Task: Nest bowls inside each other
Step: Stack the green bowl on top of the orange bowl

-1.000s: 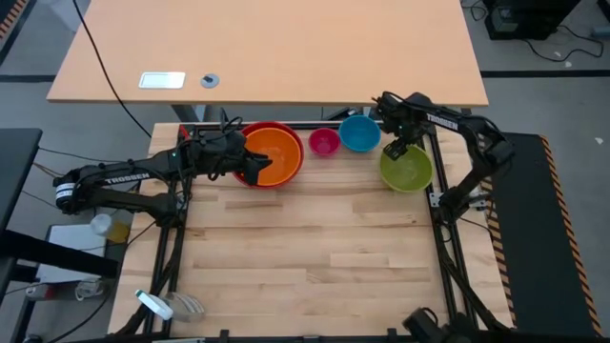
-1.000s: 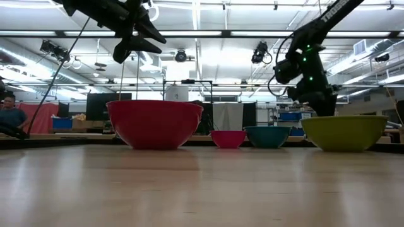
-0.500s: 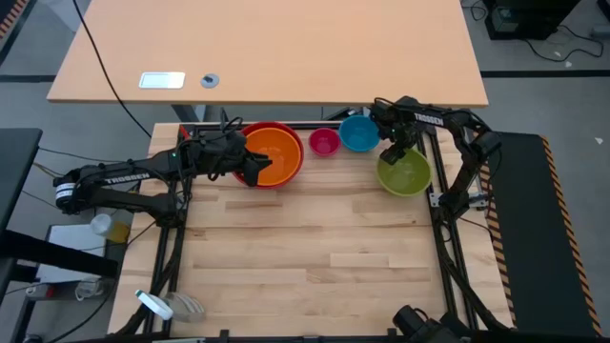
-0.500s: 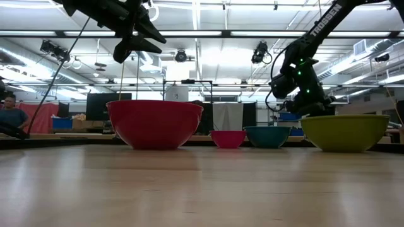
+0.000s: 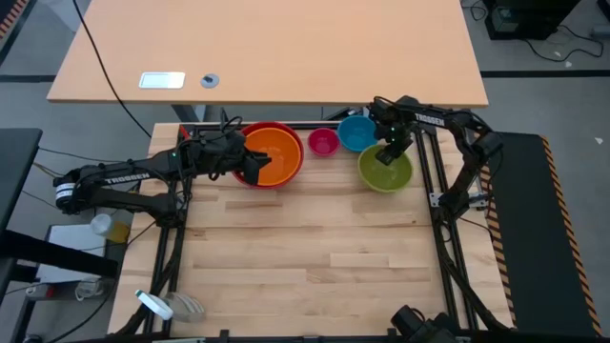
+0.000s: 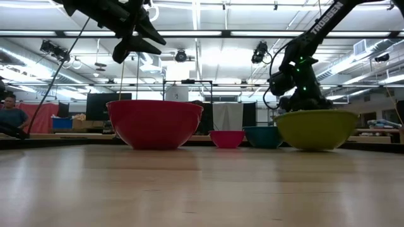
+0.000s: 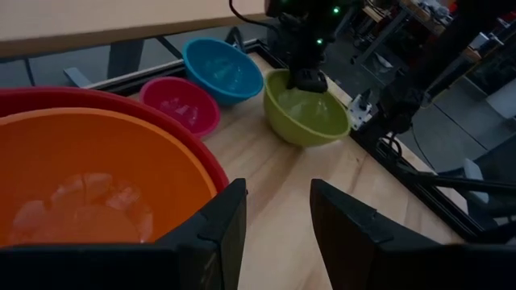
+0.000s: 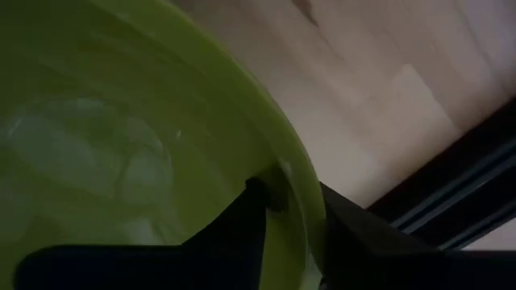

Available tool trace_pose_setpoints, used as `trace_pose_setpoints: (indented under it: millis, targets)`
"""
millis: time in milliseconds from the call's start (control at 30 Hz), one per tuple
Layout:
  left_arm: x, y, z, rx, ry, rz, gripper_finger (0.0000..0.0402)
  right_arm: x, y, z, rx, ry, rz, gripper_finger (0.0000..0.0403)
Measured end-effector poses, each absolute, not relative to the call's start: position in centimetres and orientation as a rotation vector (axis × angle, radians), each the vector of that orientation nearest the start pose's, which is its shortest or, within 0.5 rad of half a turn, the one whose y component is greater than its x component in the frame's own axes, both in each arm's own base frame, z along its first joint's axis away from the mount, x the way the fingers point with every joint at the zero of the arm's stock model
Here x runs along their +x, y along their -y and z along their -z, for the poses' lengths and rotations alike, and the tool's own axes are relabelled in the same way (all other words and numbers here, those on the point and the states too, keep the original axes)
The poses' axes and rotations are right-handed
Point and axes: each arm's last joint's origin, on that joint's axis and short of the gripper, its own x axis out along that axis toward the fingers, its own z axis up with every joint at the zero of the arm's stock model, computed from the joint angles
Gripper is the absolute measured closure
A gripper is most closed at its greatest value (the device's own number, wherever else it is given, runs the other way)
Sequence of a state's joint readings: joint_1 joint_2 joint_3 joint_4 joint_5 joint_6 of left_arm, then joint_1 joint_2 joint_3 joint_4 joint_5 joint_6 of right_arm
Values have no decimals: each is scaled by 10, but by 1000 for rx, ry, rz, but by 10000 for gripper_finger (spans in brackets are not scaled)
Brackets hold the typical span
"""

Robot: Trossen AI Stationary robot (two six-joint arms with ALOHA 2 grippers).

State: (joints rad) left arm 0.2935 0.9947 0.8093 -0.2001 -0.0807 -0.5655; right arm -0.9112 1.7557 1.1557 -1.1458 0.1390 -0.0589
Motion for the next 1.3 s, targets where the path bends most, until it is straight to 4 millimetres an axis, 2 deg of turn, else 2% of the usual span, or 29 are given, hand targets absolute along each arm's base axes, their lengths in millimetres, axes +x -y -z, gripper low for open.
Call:
trace_pose_setpoints:
  millis: [167,467,633,767,900,967,1100,1300]
  targets:
    - [208,-65,-302,-603,-269,-471,260,172,227,-181,651,-1708,656,340]
    - [208,-65,-302,-607,-268,-474,259,174,215,-197,676,-1631,575,351]
    - [207,-65,-302,-638,-261,-486,245,188,200,-203,751,-1546,457,355]
    - [212,-66,-298,-686,-290,-501,212,206,193,-208,761,-1482,504,360]
    - [224,-65,-308,-659,-301,-493,175,232,189,-229,752,-1360,517,367]
    - [229,-66,-311,-633,-336,-551,164,244,188,-242,729,-1294,565,369]
    - [241,-70,-316,-588,-390,-688,159,264,188,-271,636,-1158,711,368]
    - [262,-77,-318,-598,-401,-756,159,285,184,-310,567,-960,808,369]
